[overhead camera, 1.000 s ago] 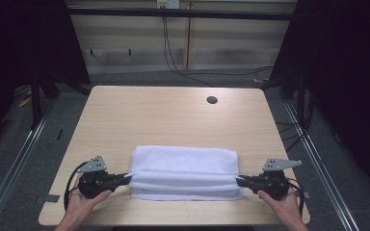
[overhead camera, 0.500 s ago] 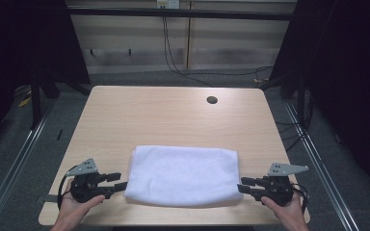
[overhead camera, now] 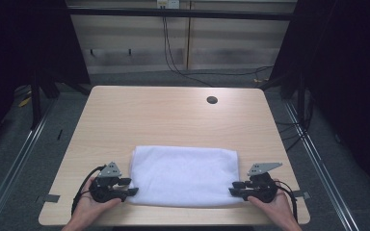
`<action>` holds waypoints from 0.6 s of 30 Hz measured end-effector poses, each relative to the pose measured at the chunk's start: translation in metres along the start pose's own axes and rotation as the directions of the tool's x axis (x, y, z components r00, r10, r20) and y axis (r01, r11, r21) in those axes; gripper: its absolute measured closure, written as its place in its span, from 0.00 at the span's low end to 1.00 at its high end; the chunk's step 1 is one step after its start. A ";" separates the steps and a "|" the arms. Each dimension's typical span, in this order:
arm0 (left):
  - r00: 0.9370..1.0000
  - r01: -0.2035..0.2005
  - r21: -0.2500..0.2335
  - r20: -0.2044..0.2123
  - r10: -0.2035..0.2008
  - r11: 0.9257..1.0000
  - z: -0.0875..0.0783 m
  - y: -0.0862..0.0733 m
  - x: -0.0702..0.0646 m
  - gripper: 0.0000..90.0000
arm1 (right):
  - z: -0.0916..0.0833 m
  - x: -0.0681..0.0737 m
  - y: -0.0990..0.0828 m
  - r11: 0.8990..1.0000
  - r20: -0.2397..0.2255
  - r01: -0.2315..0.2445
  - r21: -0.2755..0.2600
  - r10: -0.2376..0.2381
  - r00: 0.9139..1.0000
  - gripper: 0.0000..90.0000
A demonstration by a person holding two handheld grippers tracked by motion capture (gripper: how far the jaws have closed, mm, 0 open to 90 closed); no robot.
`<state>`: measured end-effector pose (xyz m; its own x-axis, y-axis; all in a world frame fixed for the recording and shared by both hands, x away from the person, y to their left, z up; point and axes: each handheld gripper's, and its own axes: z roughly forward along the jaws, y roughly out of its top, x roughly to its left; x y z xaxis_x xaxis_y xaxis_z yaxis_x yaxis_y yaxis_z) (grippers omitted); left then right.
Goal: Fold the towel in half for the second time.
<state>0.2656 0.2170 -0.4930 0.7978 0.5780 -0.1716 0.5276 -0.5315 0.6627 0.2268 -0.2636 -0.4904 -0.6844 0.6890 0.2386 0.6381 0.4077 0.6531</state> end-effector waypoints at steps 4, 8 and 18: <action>1.000 0.001 -0.034 0.013 0.000 0.999 -0.002 0.007 0.001 0.54 | 0.005 -0.007 0.007 1.000 0.052 -0.004 -0.006 0.004 0.999 0.78; 0.996 0.086 -0.139 0.002 -0.087 0.987 -0.013 0.025 0.017 0.50 | 0.006 -0.012 0.018 1.000 0.072 -0.018 -0.018 0.019 0.997 0.70; 0.979 0.178 -0.262 -0.054 -0.199 0.948 -0.031 0.019 0.028 0.32 | -0.026 -0.021 0.024 0.949 0.136 -0.078 -0.306 0.125 0.983 0.53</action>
<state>0.2894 0.2420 -0.4626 0.6603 0.7044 -0.2606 0.5661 -0.2387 0.7890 0.2470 -0.2836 -0.4608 -0.5446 0.8097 0.2184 0.5511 0.1491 0.8210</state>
